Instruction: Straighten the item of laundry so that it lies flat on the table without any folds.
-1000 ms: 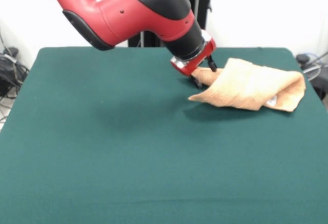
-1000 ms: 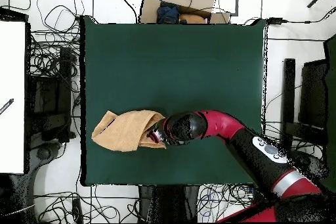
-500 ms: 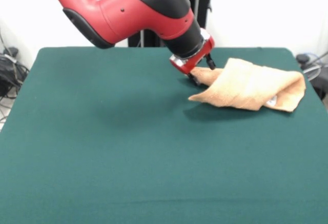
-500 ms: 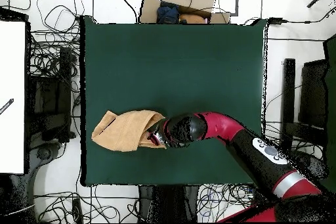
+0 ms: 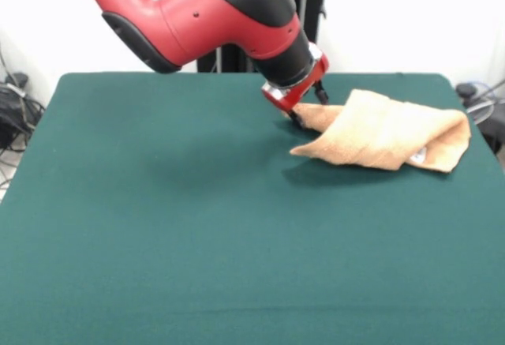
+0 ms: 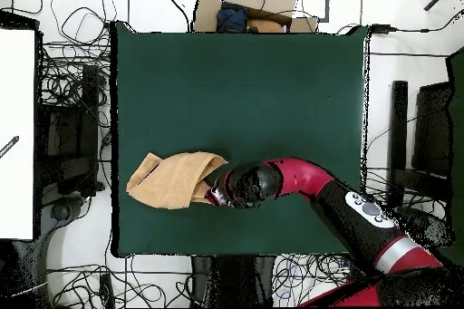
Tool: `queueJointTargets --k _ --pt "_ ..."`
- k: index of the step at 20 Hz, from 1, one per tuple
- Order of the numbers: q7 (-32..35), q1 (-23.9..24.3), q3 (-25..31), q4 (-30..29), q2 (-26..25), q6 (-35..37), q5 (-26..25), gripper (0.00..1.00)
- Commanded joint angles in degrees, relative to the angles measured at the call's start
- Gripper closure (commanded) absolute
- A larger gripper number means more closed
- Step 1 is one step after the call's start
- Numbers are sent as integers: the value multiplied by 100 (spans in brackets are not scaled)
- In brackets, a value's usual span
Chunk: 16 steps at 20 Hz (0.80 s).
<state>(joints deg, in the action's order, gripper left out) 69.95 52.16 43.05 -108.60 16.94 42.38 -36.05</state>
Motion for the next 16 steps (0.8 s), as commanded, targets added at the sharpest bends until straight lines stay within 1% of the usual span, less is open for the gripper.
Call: queueJointTargets --k 1,11,16 --pt "-100 -226 -325 -15 -328 -415 -487 0" --pt "-34 -183 -327 -96 -405 -563 -687 0" --pt "10 -255 -346 -11 -406 -741 -788 0"
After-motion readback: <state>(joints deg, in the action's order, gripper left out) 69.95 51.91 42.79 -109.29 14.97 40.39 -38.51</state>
